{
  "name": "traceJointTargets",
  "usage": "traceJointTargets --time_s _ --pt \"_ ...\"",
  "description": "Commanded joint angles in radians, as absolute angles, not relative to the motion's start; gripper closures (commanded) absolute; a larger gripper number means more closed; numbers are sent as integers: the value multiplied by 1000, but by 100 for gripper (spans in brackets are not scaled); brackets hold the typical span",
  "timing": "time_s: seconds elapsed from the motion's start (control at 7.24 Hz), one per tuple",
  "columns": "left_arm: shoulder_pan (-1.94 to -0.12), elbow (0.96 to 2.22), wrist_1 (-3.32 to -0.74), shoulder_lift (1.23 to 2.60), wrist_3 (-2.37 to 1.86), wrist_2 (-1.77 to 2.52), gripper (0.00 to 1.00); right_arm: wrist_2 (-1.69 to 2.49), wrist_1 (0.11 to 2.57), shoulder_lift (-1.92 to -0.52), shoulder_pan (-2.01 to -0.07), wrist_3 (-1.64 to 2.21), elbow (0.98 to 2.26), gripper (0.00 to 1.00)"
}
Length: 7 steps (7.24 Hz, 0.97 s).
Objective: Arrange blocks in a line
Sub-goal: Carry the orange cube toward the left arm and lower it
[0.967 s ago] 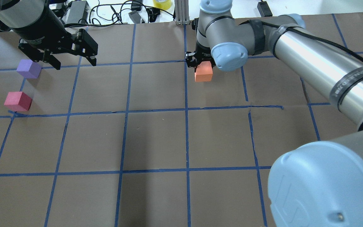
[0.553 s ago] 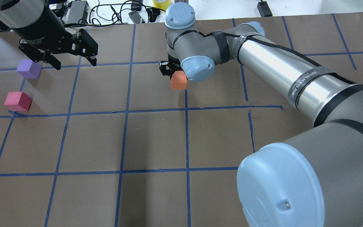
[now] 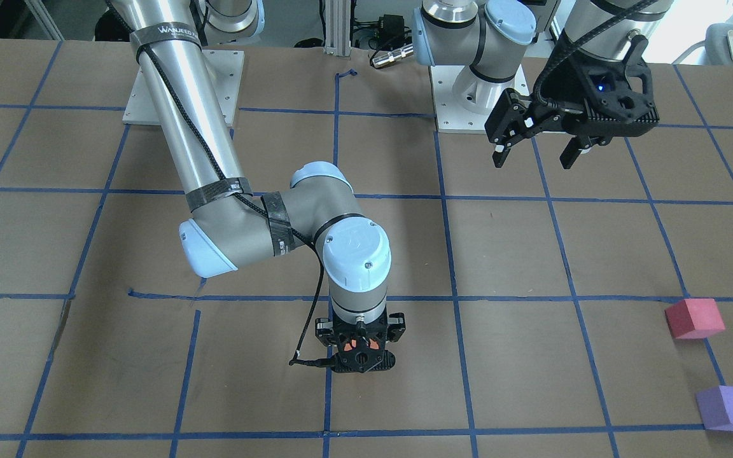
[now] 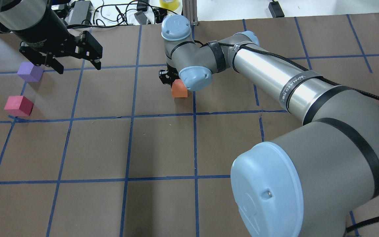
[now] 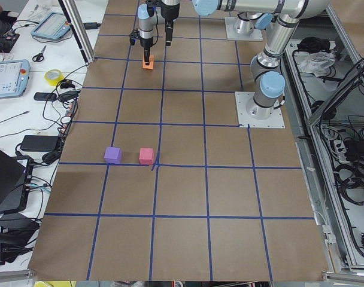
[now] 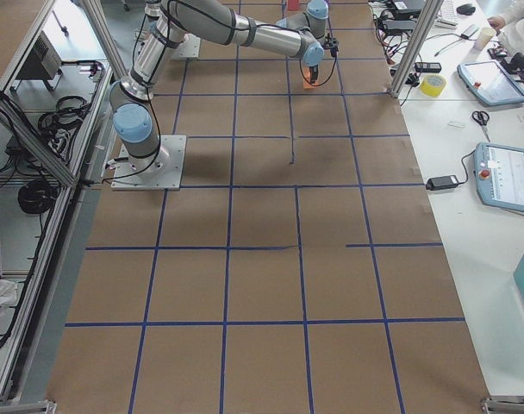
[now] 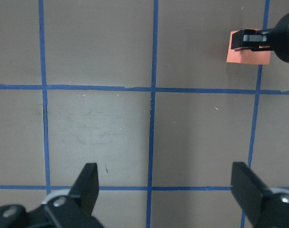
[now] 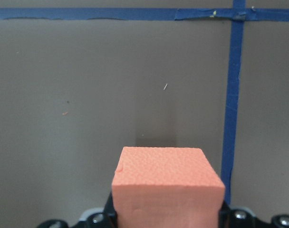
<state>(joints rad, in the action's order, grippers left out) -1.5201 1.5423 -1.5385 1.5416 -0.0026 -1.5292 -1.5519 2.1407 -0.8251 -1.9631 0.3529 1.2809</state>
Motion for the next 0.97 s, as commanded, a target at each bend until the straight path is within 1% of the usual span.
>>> traceJointTargets --time_s 0.0,0.28,0.55,0.69,0.83 --pt "-1519 1543 -1539 1548 6 -1528 0 -1565 2140 -822 -1957 339 1279 67" --pt "-1519 1543 -1539 1549 8 -1528 0 -1575 2140 -819 -1936 325 1278 65" --pt "-1517 1542 -1537 1548 8 -1528 0 -1562 2138 -821 -1931 343 1279 58" --pt "-1519 1543 -1537 1548 8 -1529 0 -1562 2138 -822 -1940 344 1281 58" --pt "-1519 1543 -1537 1548 8 -1529 0 -1562 2138 -821 -1940 336 1279 51"
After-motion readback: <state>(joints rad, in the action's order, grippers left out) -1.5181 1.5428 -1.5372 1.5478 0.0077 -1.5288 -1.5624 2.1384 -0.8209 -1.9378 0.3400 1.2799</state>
